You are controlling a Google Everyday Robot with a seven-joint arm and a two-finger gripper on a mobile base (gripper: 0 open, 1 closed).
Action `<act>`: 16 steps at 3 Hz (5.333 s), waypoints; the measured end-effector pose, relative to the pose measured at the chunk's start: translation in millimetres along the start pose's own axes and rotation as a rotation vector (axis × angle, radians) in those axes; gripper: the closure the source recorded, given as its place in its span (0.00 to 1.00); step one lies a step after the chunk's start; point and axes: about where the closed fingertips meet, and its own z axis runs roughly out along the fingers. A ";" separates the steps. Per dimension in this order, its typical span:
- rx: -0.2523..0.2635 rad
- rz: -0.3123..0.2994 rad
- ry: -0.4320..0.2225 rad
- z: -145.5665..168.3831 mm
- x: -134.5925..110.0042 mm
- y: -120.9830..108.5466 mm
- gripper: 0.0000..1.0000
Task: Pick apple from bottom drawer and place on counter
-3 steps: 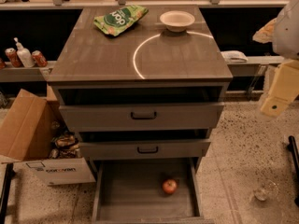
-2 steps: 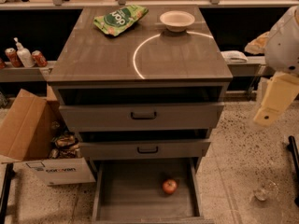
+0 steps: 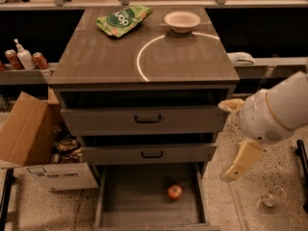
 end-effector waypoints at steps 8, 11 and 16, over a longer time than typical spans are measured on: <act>-0.038 0.131 -0.299 213.1 135.6 0.0 0.00; -0.110 0.163 -0.448 287.6 162.3 9.3 0.00; -0.131 0.238 -0.425 444.4 242.4 12.6 0.00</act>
Offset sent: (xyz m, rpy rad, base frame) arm -0.0043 0.0059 -0.0201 0.0375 0.0053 -0.0109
